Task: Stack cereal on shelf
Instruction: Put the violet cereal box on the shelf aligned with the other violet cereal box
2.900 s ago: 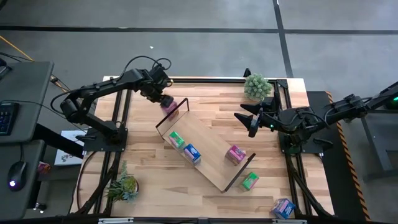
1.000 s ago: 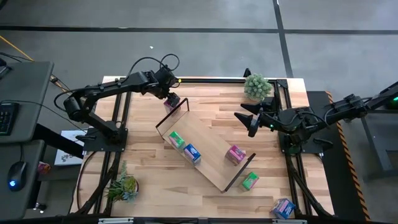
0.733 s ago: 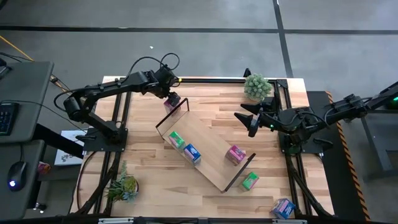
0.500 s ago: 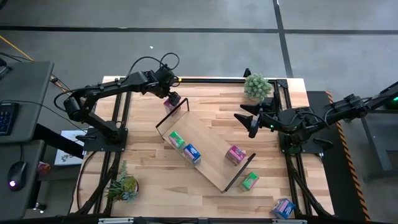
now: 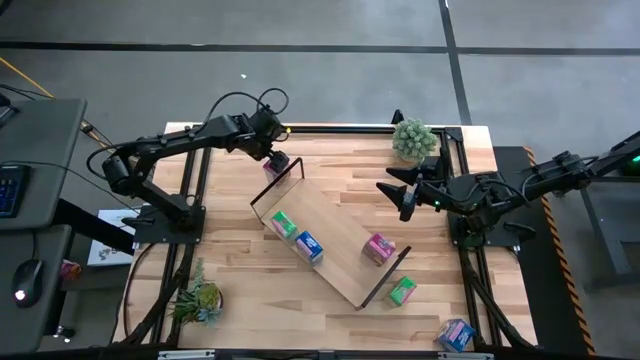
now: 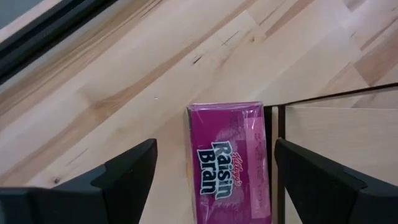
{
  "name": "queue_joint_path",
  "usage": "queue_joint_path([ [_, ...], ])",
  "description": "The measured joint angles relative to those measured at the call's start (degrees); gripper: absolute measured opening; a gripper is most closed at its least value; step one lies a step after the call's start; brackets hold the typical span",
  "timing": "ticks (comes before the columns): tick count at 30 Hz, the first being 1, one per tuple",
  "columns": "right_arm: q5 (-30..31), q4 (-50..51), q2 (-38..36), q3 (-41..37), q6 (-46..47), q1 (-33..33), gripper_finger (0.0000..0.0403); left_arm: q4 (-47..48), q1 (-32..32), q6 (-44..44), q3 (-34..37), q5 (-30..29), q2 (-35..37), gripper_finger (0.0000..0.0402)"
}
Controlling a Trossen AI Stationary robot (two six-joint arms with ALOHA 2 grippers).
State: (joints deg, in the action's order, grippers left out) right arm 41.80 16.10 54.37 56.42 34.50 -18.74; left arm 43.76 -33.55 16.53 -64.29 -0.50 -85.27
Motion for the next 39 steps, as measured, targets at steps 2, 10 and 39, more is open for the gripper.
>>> queue_joint_path([
  [2, 0.0, 0.0, 0.0, 0.0, 0.0, 0.0, 0.0288, 0.1, 0.0, 1.1, 0.0, 0.0, 0.0, 0.0316],
  [10, 0.0, 0.0, 0.0, 0.0, 0.0, 0.0, 0.0288, -0.6, 0.1, 4.1, 3.9, 2.8, 0.0, 0.0315],
  [39, 0.0, 0.4, 0.0, 0.0, 0.2, 0.0, 0.0288, -2.8, -0.4, 2.6, 3.1, 2.0, 0.0, 0.0182],
])
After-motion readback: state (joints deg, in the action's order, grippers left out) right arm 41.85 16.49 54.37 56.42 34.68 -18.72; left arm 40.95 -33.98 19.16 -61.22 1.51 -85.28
